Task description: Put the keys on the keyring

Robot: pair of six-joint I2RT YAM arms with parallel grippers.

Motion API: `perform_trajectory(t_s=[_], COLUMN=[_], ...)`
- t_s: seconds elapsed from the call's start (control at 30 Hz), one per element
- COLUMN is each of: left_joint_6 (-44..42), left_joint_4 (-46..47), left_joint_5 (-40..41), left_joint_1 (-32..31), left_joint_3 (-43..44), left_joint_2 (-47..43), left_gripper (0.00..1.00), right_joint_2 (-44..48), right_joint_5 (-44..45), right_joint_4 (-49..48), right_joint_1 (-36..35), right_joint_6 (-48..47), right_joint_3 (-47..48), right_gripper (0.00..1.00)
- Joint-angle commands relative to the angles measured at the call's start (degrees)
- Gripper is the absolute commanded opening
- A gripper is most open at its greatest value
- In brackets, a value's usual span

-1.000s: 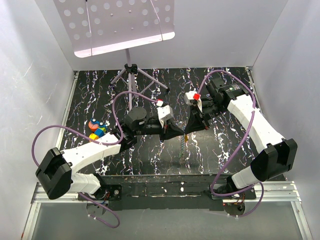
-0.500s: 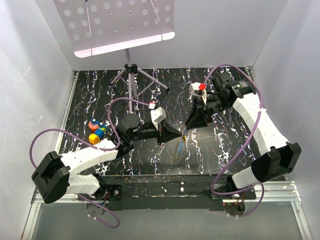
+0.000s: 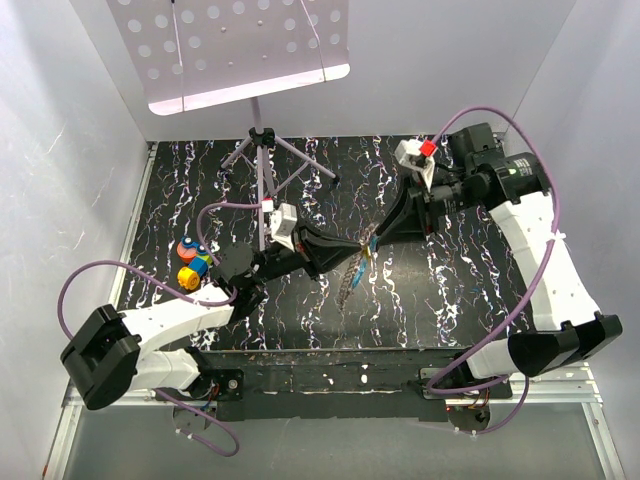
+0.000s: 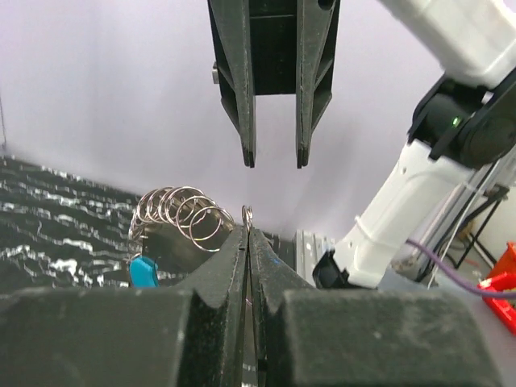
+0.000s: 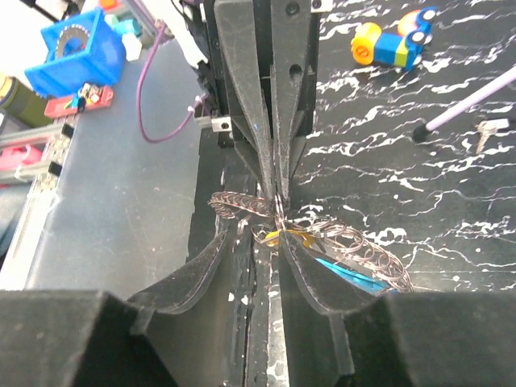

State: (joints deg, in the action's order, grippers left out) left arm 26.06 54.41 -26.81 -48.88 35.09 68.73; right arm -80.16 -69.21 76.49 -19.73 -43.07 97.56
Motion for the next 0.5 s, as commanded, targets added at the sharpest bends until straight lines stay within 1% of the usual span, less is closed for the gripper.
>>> perform_trajectory(t_s=[0.0, 0.13, 0.23, 0.33, 0.47], left_joint_6=[5.22, 7.59, 9.26, 10.32, 10.68], left_joint_4=[13.25, 16.33, 18.53, 19.50, 18.37], left_joint_5=[4.66, 7.11, 7.38, 6.86, 5.10], left_joint_1=[0.72, 0.98, 1.24, 1.33, 1.25], left_joint_3=[2.17, 4.19, 5.69, 7.18, 8.41], left_joint_2=[0.79, 2.37, 4.13, 5.88, 7.29], left_gripper=[0.00, 0.00, 0.00, 0.00, 0.00], right_joint_2=[1.67, 1.94, 1.85, 1.59, 0.53], right_joint_5=[-1.54, -5.14, -6.11, -5.67, -2.78], right_joint_4=[-3.35, -6.78, -9.24, -10.57, -11.01], right_joint_1=[1.27, 2.06, 2.67, 2.85, 3.29], right_joint_6=[11.50, 17.22, 20.56, 22.15, 22.42], right_joint_3=[6.59, 7.03, 7.82, 7.73, 9.04], right_gripper=[0.38, 0.37, 0.38, 0.37, 0.37])
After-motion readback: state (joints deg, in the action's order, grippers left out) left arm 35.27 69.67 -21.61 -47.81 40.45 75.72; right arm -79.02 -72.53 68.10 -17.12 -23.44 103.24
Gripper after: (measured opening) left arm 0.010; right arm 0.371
